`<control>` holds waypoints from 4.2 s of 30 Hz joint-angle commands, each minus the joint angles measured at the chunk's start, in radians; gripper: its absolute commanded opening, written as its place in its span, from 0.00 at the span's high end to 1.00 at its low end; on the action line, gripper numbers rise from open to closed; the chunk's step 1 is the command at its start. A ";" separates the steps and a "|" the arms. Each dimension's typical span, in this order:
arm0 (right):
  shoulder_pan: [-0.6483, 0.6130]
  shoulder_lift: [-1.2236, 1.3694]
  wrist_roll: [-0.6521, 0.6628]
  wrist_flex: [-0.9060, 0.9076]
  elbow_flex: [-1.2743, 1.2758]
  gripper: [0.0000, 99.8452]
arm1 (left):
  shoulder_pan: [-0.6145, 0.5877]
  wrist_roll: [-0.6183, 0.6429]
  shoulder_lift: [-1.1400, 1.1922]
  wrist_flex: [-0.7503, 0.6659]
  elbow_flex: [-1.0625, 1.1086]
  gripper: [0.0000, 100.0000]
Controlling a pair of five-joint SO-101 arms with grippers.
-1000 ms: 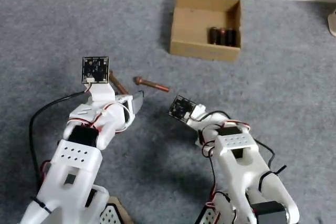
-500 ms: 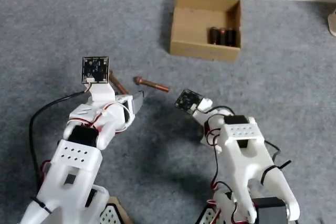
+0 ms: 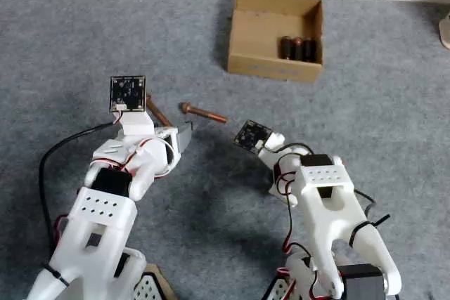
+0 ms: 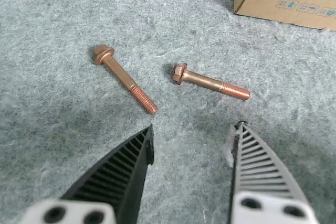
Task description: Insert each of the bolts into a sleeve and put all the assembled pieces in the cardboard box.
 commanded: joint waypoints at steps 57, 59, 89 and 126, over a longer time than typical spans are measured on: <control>0.016 -0.452 -0.980 -0.756 0.421 1.00 | 0.015 0.005 -0.013 -0.020 0.033 0.90; 0.016 -0.447 -0.980 -0.780 0.429 1.00 | 0.007 0.006 -0.013 -0.017 0.031 0.90; 0.015 -0.452 -0.905 -0.860 0.553 1.00 | -0.120 0.400 0.404 0.454 -0.555 0.99; 0.015 -0.452 -0.901 -0.860 0.553 1.00 | -0.206 0.620 1.230 0.397 -1.207 0.92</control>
